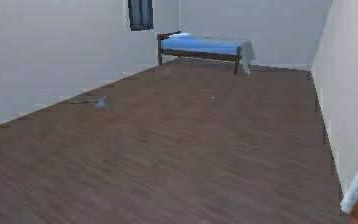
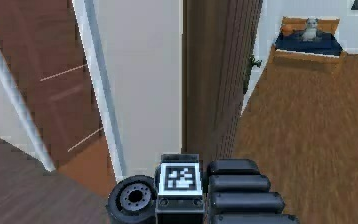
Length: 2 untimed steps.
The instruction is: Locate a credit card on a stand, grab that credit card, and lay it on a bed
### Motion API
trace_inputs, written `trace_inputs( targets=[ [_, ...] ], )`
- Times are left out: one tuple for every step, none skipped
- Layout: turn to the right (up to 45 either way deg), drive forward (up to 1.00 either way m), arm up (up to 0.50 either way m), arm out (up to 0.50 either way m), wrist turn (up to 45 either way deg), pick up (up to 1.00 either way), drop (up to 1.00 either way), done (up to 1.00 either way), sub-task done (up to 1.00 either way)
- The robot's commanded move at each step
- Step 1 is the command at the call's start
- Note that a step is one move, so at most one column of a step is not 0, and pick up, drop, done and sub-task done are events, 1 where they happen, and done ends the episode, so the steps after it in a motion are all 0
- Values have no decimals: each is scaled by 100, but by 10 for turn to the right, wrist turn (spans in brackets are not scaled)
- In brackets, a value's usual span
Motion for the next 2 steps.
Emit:
trace_inputs(
  targets=[
    [0, 100, 0, 0, 0, 0, 0, 0, 0],
    [0, 100, 0, 0, 0, 0, 0, 0, 0]
  ],
)
